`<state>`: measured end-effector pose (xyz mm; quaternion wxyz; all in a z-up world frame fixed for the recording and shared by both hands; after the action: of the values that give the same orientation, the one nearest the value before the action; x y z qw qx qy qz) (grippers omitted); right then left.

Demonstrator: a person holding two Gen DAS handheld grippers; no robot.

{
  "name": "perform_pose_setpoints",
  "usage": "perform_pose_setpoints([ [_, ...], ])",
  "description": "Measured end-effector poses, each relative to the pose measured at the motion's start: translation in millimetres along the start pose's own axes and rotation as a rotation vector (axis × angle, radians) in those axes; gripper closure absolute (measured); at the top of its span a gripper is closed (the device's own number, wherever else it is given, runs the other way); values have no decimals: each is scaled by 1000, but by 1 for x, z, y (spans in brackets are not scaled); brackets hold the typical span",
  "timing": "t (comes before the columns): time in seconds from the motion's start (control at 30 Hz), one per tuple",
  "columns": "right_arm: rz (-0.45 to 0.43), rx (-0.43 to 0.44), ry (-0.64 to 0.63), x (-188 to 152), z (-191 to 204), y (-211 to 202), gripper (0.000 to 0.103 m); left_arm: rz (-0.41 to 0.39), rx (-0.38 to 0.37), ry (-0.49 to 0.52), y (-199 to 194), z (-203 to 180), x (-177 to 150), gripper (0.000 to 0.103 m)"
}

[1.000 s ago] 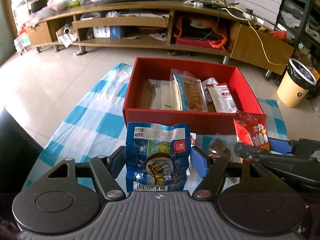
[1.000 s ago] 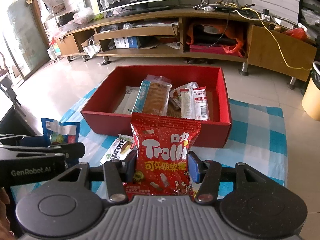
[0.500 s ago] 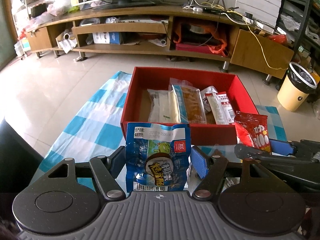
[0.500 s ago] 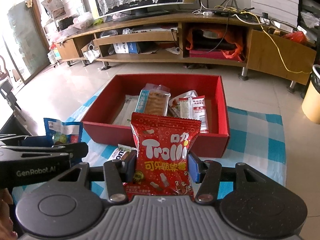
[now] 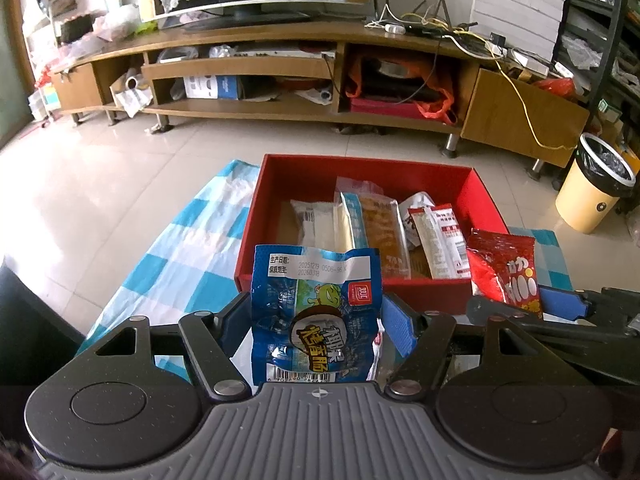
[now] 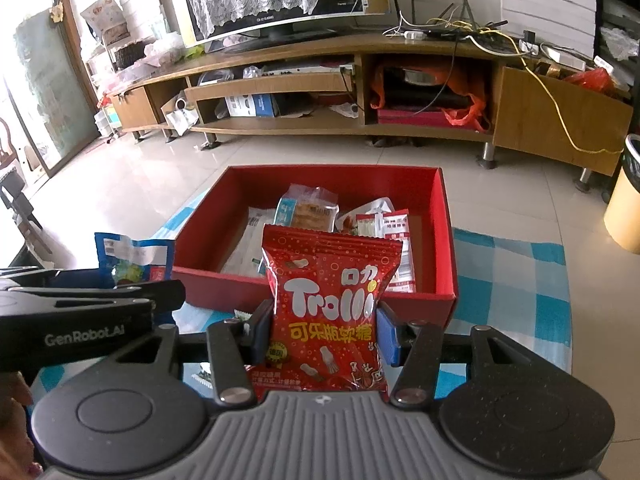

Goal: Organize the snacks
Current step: 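Lift and carry both held packets over the red box with both tools, then open the left tool dropping the blue coconut packet into the box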

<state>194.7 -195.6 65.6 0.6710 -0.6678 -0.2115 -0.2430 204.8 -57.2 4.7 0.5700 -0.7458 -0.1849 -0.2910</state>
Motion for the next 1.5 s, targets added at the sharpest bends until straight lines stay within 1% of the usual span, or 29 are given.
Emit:
perform_pose_setpoints([
  [0.33, -12, -1, 22, 17, -5, 8, 51, -14, 9, -4, 10, -1, 18, 28],
  [0.87, 2, -21, 40, 44, -18, 41, 51, -21, 34, -3, 38, 1, 48, 28],
  [1.2, 37, -48, 62, 53, -28, 70, 51, -17, 54, 1, 59, 6, 62, 28],
  [1.5, 77, -57, 71, 58, -30, 100, 51, 16, 75, 0, 83, 13, 66, 28],
])
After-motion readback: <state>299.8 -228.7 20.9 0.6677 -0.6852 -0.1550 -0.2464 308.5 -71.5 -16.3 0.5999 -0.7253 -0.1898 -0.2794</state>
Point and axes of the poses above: each gripper's, at about its wrist camera, not at the fingertips, and y roughly the way its jaws point, z to its left, x to its top, the point moved 8 cm from there along y, roughly the way its jaws point, and after that the axes turned 13 degrees about -x, right-handed, at the moved point
